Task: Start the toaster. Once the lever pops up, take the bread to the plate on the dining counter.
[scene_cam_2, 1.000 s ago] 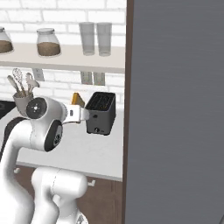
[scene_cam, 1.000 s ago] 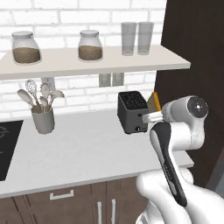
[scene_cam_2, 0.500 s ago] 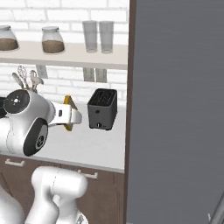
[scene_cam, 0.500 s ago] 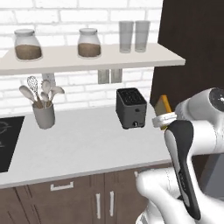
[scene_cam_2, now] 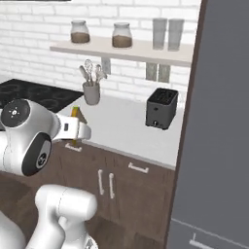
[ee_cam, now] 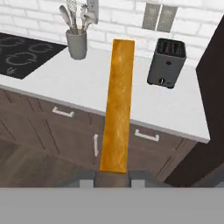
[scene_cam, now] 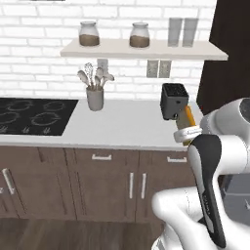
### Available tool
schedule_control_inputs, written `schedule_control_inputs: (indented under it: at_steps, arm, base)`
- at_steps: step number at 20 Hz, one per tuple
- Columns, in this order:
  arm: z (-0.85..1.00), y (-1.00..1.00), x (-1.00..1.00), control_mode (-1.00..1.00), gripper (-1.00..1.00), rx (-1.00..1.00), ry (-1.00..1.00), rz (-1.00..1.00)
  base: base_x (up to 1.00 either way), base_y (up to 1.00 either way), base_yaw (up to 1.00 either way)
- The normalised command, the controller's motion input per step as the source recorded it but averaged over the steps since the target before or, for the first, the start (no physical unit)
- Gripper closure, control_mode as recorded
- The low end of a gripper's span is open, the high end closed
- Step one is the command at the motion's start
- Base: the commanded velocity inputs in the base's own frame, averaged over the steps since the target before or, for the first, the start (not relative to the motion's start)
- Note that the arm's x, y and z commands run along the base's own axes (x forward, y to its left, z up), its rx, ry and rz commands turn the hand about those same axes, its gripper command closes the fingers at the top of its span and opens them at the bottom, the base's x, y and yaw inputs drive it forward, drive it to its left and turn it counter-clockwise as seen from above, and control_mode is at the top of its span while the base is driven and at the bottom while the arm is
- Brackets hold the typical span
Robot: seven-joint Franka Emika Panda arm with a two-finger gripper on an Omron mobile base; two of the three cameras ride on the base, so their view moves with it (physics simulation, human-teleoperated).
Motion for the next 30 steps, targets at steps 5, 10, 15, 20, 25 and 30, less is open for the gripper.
schedule_control_inputs:
  at_steps: [5, 10, 15, 20, 25, 30]
  arm:
    - [0.0, 0.0, 0.0, 1.0, 1.0, 0.0, 0.0, 0.0]
    - [0.0, 0.0, 0.0, 1.0, 1.0, 0.0, 0.0, 0.0]
    - [0.0, 0.0, 0.0, 1.0, 1.0, 0.0, 0.0, 0.0]
    - [0.0, 0.0, 0.0, 1.0, 1.0, 0.0, 0.0, 0.0]
    - [0.0, 0.0, 0.0, 1.0, 1.0, 0.0, 0.0, 0.0]
    - [0.0, 0.0, 0.0, 1.0, 1.0, 0.0, 0.0, 0.0]
  base:
    - [-0.03, 0.08, 0.94]
    - [0.08, 0.0, 1.0]
    - [0.01, -0.03, 1.0]
    - [0.02, -0.07, 1.0]
    - [-0.18, -0.09, 0.95]
    - [-0.5, -0.01, 0.83]
